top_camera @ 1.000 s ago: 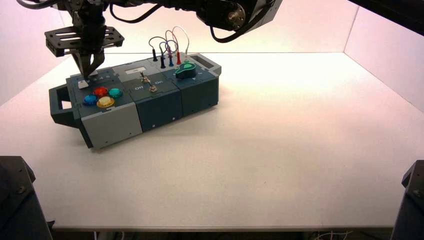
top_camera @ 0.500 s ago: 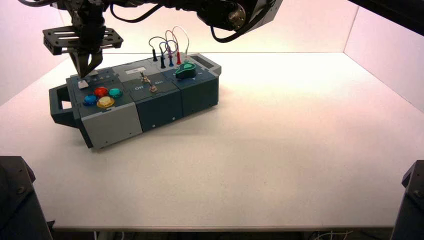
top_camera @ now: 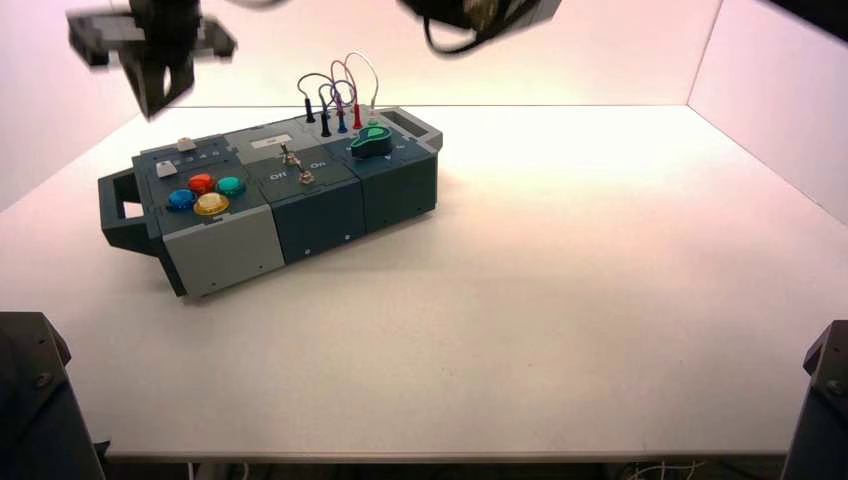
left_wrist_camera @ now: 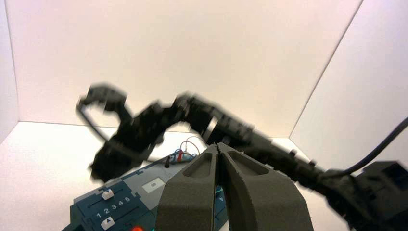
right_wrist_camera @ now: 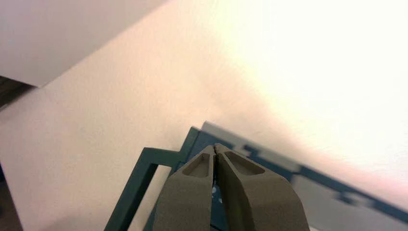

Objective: Move the top slider to position 3.

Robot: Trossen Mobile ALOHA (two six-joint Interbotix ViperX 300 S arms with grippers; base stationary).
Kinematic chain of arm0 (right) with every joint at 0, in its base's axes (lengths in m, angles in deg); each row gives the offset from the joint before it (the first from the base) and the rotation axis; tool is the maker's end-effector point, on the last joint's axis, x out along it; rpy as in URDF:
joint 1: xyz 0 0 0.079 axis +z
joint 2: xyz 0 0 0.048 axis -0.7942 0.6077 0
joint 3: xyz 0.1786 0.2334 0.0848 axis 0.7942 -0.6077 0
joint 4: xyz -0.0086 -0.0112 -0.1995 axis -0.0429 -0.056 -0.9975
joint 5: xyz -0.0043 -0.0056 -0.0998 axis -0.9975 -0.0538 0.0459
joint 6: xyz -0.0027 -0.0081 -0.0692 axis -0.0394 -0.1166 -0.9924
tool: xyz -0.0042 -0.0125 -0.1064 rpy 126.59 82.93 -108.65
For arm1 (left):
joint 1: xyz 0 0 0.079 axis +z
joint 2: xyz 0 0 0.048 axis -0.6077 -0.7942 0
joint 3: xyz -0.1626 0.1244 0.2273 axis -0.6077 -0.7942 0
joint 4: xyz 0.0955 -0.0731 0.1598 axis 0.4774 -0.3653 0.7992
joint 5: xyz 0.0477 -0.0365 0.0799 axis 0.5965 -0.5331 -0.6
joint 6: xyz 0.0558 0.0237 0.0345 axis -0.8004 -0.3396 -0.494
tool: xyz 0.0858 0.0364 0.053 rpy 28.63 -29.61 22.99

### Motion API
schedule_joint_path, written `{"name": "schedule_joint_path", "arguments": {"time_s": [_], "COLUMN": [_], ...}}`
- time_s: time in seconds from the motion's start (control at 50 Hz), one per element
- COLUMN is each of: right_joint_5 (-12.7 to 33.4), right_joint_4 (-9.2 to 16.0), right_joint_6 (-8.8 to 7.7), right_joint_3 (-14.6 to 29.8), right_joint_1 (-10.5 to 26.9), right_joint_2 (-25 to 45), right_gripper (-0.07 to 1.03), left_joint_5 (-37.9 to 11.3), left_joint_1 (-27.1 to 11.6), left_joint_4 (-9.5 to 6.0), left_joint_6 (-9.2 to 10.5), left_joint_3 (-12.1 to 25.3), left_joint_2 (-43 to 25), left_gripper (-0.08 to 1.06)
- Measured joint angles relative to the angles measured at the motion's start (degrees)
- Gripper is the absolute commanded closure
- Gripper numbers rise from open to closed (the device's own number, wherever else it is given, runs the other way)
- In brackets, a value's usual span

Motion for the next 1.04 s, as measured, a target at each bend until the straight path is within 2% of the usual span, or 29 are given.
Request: {"name": "schedule_joint_path", "arguments": {"time_s": [0.14,0.34,0.58,0.82,1.04], "right_joint_5": [0.97,3.16,3.52,3.87,4.31], "right_joint_4": [-0.79,-1.23,-2.81,-2.9,-2.9], "right_joint_6": [-1.05,-2.2,-2.72,-2.99,-3.16], "right_joint_3": [-0.44,-2.2,-2.64,-2.64,-2.72], "right_joint_1": [-1.67,-3.08,-2.72,-3.52,-3.52], "right_joint_2": [-3.96,-6.15,-8.26,-12.04,-12.22], "right_gripper": [0.98,0.98,0.98,0.98,0.98], "left_joint_5": [-0.09,-0.18,-0.62,-0.62,-0.62], "left_joint_1": [0.0,0.09,0.09,0.0,0.09], "left_joint_4": [0.0,0.0,-0.09,0.44,0.53], "left_joint_6": [0.0,0.0,0.0,-0.09,-0.09], "left_joint_3": [0.0,0.0,0.0,0.0,0.0], "left_joint_2": [0.0,0.0,0.0,0.0,0.0], "left_gripper": [1.01,1.01,1.01,1.01,1.01]}}
